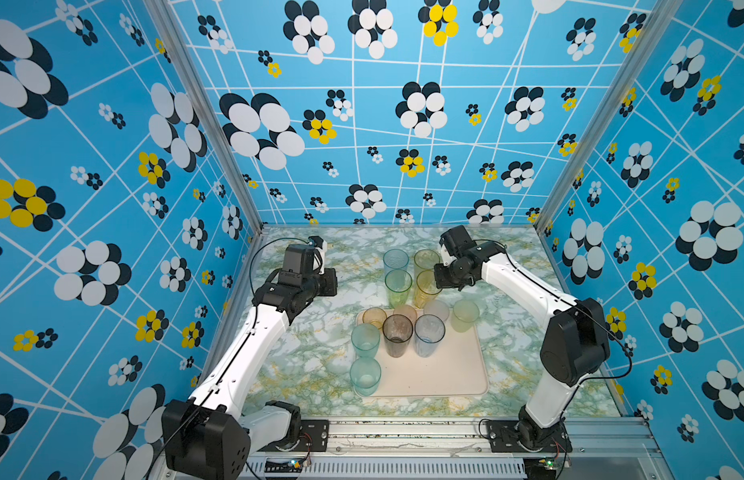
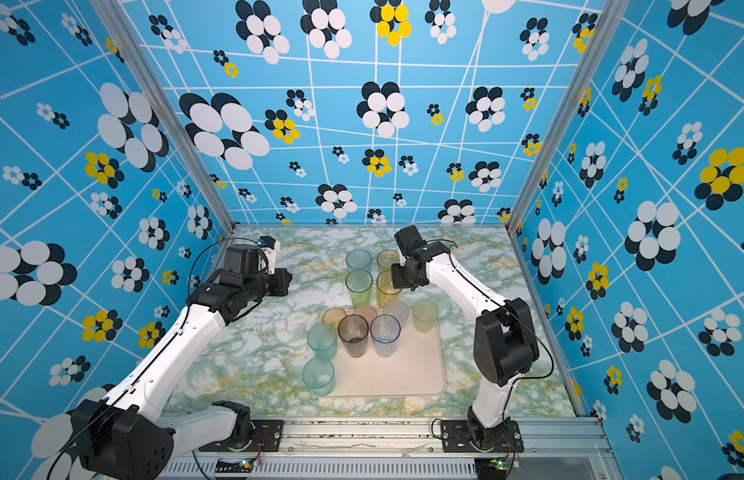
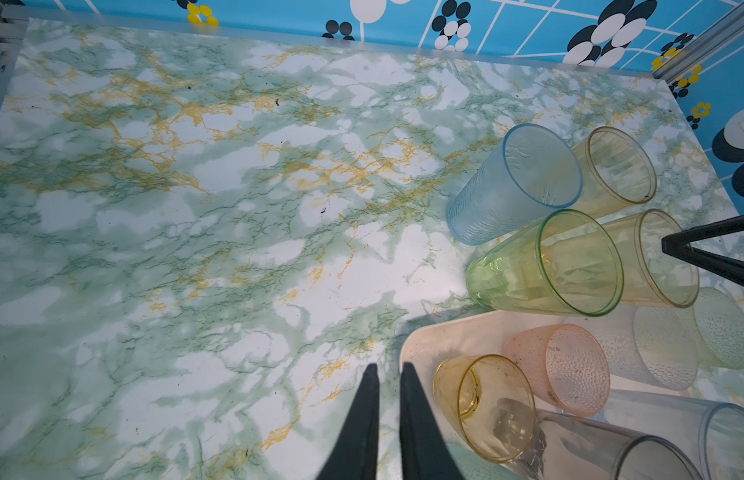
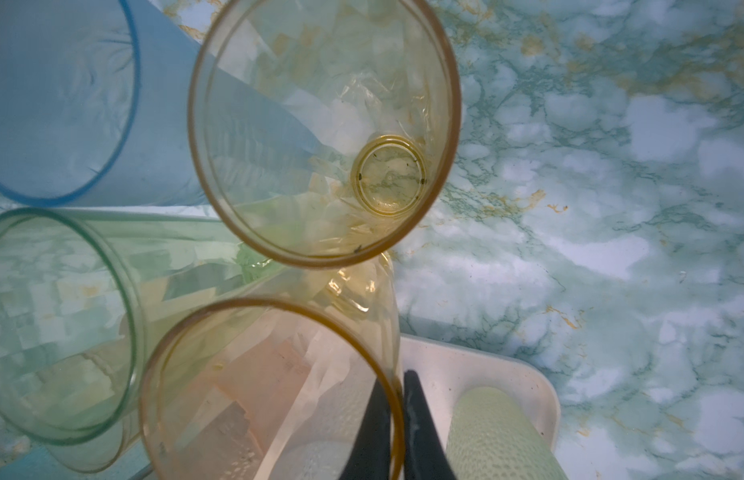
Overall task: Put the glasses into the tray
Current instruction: 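Lift the amber cup with the right gripper and carry it to the tray's near edge, then lower the amber cup onto the tray and open the right gripper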
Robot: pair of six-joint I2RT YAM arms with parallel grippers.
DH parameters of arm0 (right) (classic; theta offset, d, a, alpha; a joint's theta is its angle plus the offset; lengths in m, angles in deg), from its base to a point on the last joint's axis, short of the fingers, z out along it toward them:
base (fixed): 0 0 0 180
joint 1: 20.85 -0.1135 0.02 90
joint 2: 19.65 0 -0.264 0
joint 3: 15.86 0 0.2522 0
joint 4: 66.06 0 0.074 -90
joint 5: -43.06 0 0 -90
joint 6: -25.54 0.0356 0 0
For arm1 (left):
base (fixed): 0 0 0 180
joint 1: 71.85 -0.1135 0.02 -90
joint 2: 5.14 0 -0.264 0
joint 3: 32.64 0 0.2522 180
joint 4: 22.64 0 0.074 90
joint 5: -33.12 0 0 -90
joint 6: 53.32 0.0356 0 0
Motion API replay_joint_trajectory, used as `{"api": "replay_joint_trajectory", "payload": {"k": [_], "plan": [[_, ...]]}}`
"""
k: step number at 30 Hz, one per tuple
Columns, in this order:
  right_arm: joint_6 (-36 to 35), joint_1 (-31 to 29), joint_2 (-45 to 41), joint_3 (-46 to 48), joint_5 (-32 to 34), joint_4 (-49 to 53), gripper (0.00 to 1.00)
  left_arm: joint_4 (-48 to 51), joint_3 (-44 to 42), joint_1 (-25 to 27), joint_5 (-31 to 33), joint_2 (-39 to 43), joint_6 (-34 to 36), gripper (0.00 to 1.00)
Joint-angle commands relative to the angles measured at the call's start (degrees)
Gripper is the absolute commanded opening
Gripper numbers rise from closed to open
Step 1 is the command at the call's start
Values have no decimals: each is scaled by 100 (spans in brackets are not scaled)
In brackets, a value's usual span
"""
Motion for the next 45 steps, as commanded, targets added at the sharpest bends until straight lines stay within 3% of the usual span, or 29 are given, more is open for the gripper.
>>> {"api": "replay_joint_trajectory", "payload": {"k": [1, 17, 27, 31, 36, 45], "plan": [[58, 31, -463, 102, 114, -39, 8, -26, -73, -50, -67, 48, 82, 14], [-104, 32, -2014, 146, 727, 390, 8, -8, -90, -38, -92, 83, 83, 14], [-280, 35, -3465, -40, 1349, 2158, 8, 69, -64, -32, -71, 127, 109, 14], [-149, 29, -3815, 67, 1234, 3054, 7, 132, 13, -32, -32, 125, 142, 14], [95, 19, -4108, 675, 1004, 3465, 6, 168, 127, -34, -14, 68, 152, 14], [493, -100, -4177, 1877, 482, 2677, 6, 203, 227, 42, -99, -29, 109, 14]]}}
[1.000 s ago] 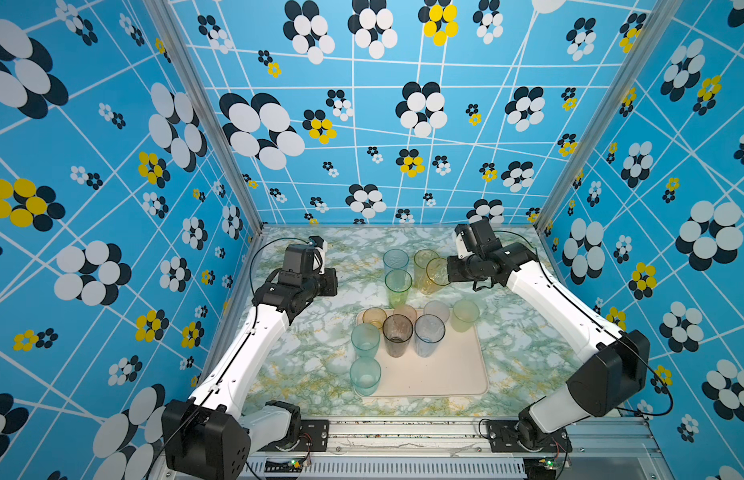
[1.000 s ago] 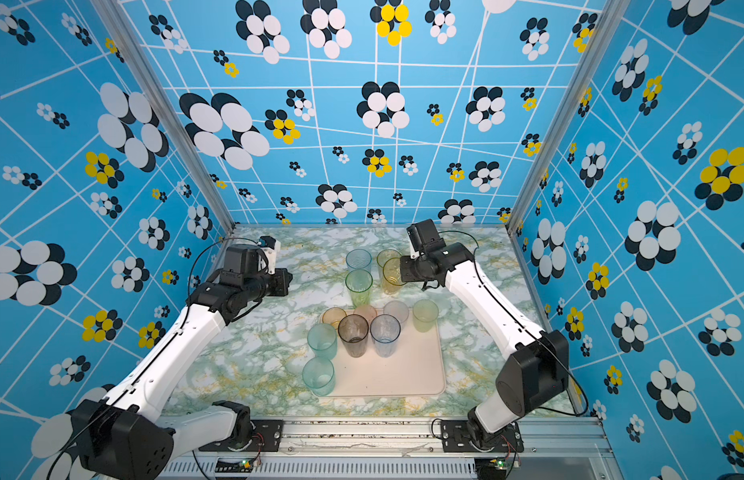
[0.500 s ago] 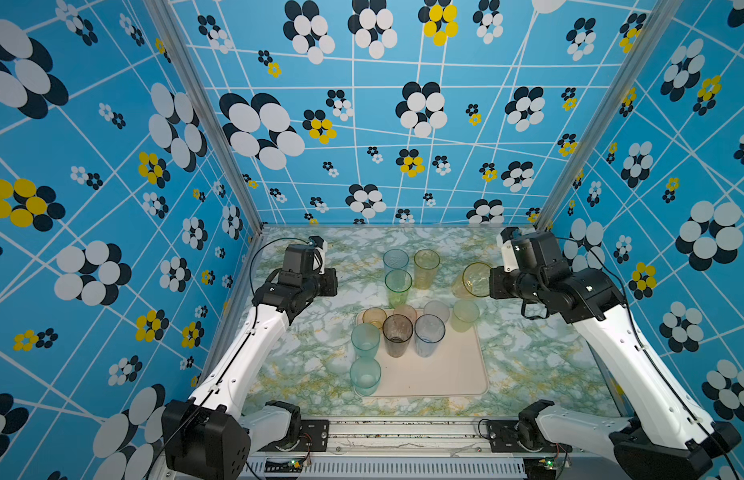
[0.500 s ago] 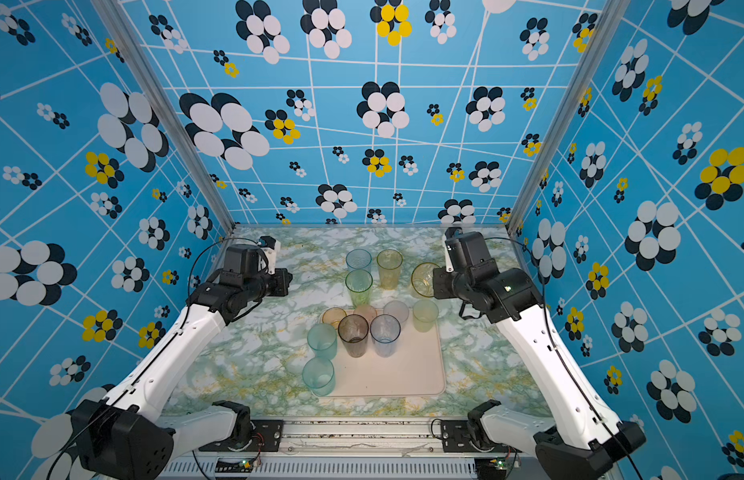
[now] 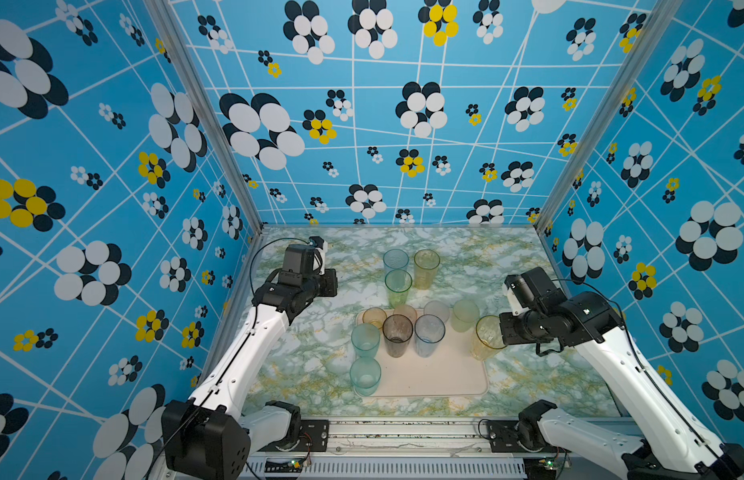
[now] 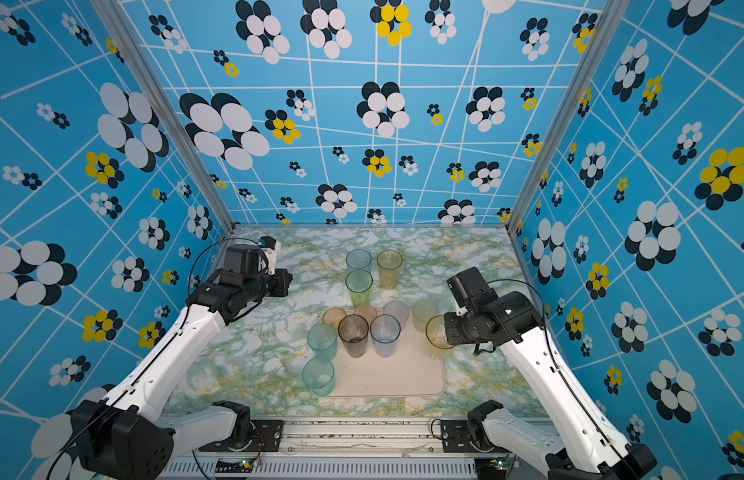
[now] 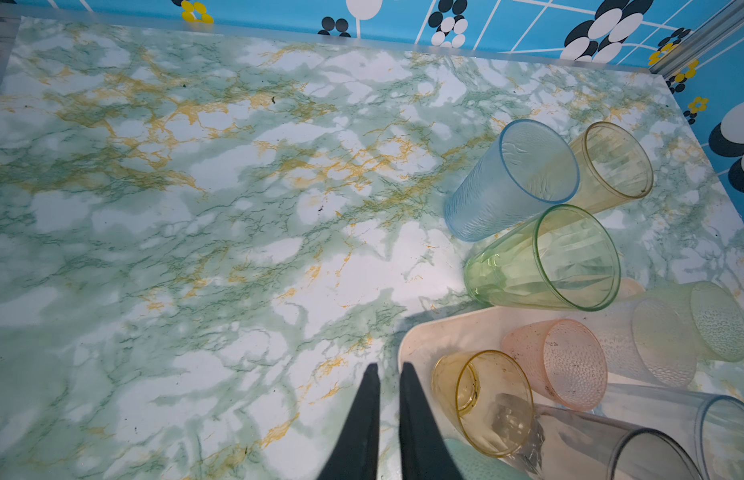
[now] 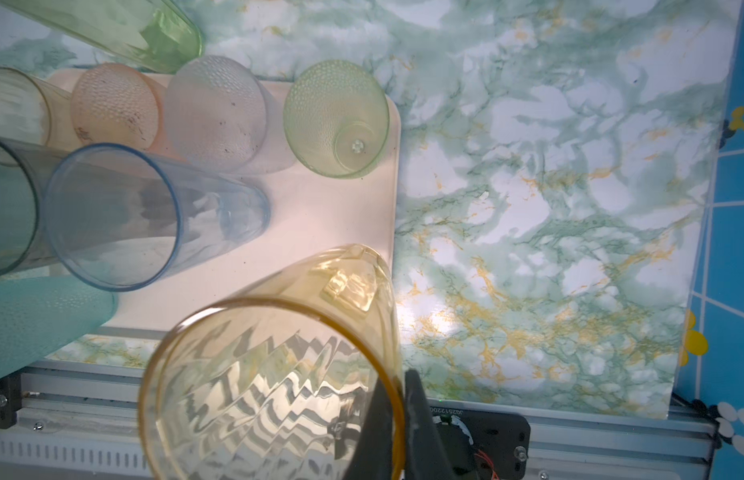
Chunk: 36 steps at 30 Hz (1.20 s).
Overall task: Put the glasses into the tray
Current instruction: 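Lower the amber cup onto the tray and open the right gripper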
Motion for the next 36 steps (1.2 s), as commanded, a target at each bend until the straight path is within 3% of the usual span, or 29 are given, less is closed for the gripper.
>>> {"api": "replay_joint_trajectory", "payload": {"k": [1, 12, 36], "plan": [[281, -73, 12, 251, -298, -514, 6, 148, 216, 45, -56, -42, 67, 14], [520, -200, 428, 902, -326, -1658, 6, 209, 351, 181, 30, -233, 76, 14], [451, -248, 929, 1016, 47, -2011, 6, 139, 337, 211, 82, -394, 85, 14]]}}
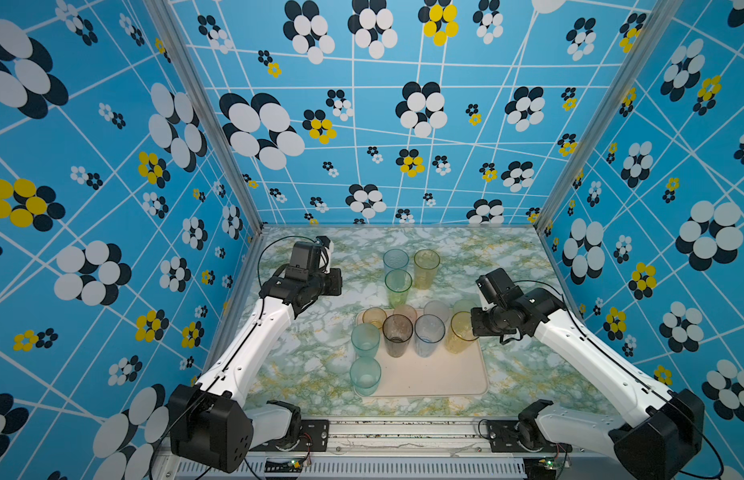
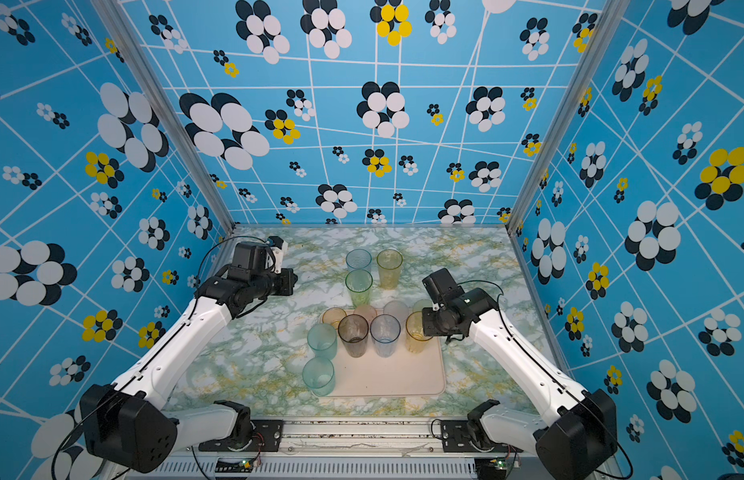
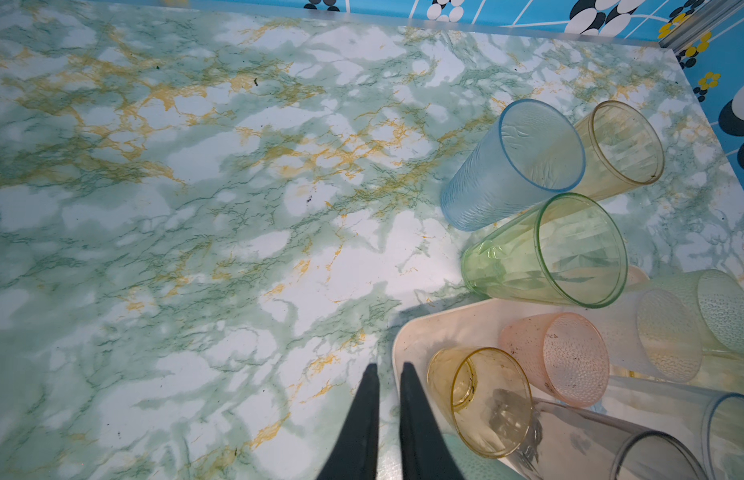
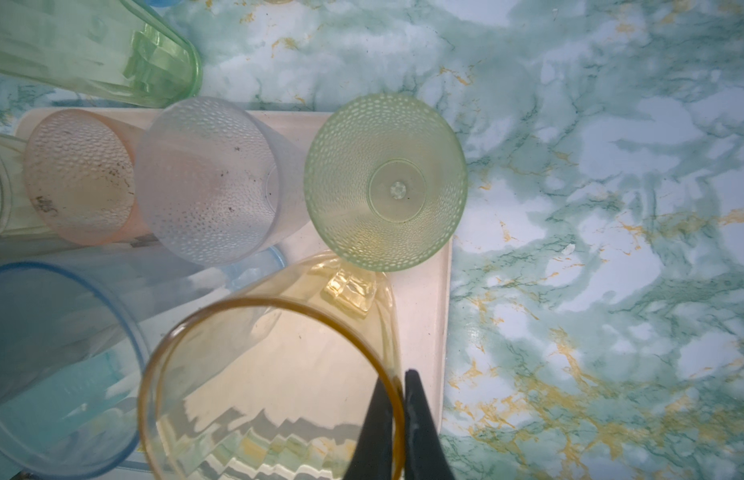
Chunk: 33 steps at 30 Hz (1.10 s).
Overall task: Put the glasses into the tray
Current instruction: 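Lower the amber cup onto the tray and open the right gripper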
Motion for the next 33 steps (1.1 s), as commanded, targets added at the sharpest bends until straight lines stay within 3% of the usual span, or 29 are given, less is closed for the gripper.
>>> {"api": "replay_joint_trajectory", "payload": {"k": [1, 22, 33], "plan": [[31, -51, 18, 82, 231, -4, 6, 26, 159, 55, 76, -37, 85, 14], [40, -51, 18, 187, 536, 118, 8, 35, 132, 50, 76, -20, 94, 14], [84, -51, 44, 261, 516, 39, 19, 68, 148, 53, 83, -21, 102, 14]]}}
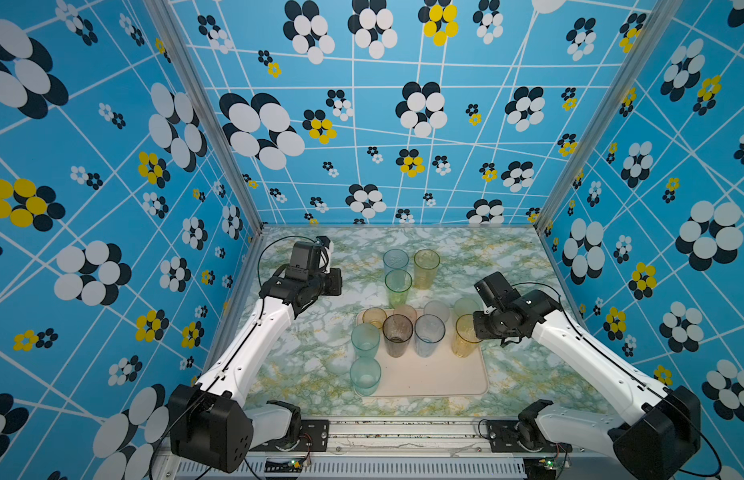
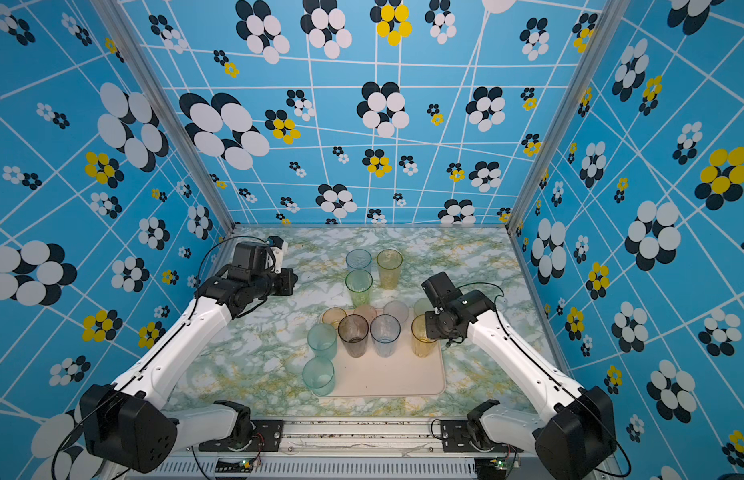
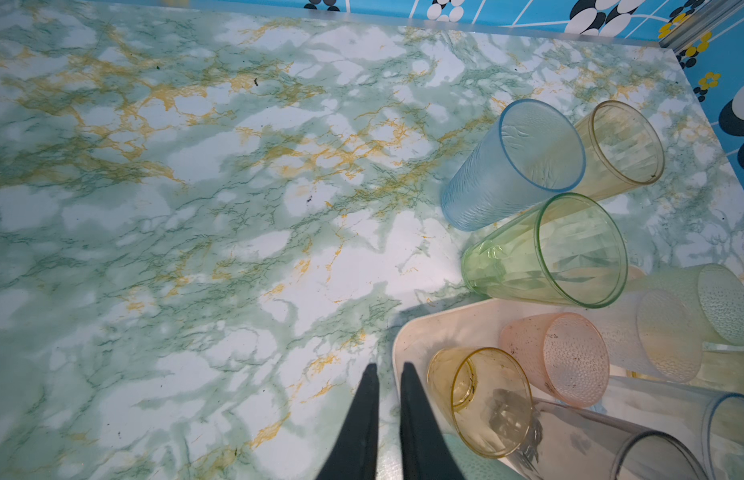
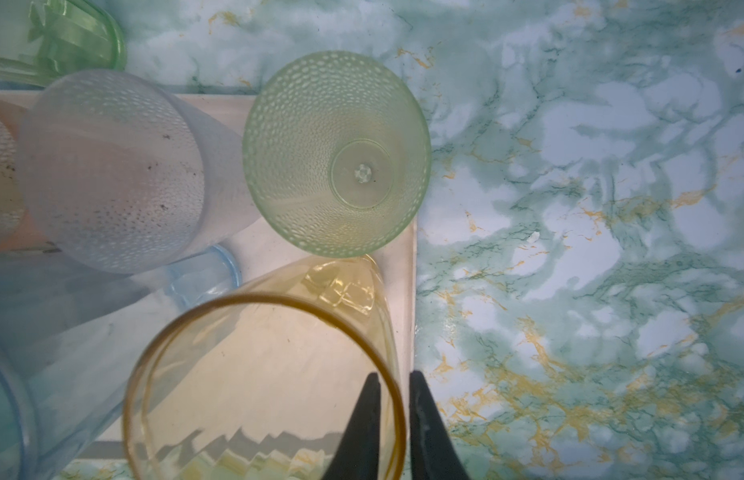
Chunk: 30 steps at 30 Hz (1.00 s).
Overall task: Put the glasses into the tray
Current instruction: 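Lower the amber cup onto the tray and open the right gripper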
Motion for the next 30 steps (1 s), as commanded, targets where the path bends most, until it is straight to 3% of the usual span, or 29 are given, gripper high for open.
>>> {"api": "replay_joint_trajectory", "payload": {"k": [1, 14, 30], "plan": [[82, -50, 14, 54, 90, -26, 20, 72, 151, 53, 85, -20, 101, 14], [73, -42, -30, 38, 102, -6, 26, 87, 141, 62, 102, -28, 109, 14], [-100, 6, -263, -466, 348, 135, 43, 417, 664, 233, 78, -600, 221, 17]]}}
